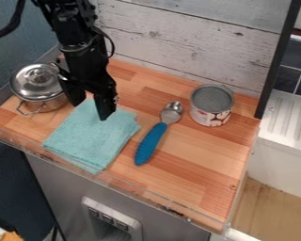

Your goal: Move the silver object over the blue cloth

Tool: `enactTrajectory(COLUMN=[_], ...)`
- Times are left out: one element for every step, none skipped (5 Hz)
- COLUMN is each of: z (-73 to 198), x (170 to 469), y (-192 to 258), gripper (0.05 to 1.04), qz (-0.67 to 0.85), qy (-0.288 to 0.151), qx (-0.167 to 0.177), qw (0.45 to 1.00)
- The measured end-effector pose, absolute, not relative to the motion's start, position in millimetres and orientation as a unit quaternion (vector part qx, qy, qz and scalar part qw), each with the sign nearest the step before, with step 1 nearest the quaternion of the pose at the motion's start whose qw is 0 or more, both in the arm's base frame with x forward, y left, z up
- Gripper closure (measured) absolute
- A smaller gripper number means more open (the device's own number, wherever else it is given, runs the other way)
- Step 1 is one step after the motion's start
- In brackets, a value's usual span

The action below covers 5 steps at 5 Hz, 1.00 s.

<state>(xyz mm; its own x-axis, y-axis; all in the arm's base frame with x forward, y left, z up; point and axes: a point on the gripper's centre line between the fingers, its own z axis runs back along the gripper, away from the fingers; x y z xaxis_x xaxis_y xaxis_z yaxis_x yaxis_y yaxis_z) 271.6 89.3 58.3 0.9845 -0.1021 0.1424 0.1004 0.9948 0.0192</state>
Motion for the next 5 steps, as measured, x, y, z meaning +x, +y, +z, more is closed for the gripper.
enactTrajectory(z=[50.8, 53.8, 52.9, 61.6, 72.4], x=[269.4, 282.6, 290.9, 297.5, 307.0], y=[88.4, 124.0, 154.8, 185.6, 203.5], gripper=[0.083, 0.083, 0.083, 0.083, 0.083], qz=[-0.051, -0.020, 0.009, 0.032, 0.033], qy=[-0.058, -0.065, -0.058, -0.066, -0.077], qx=[-0.002, 0.000, -0.001, 0.021, 0.043], qw=[0.997, 0.998, 0.998, 0.997, 0.996])
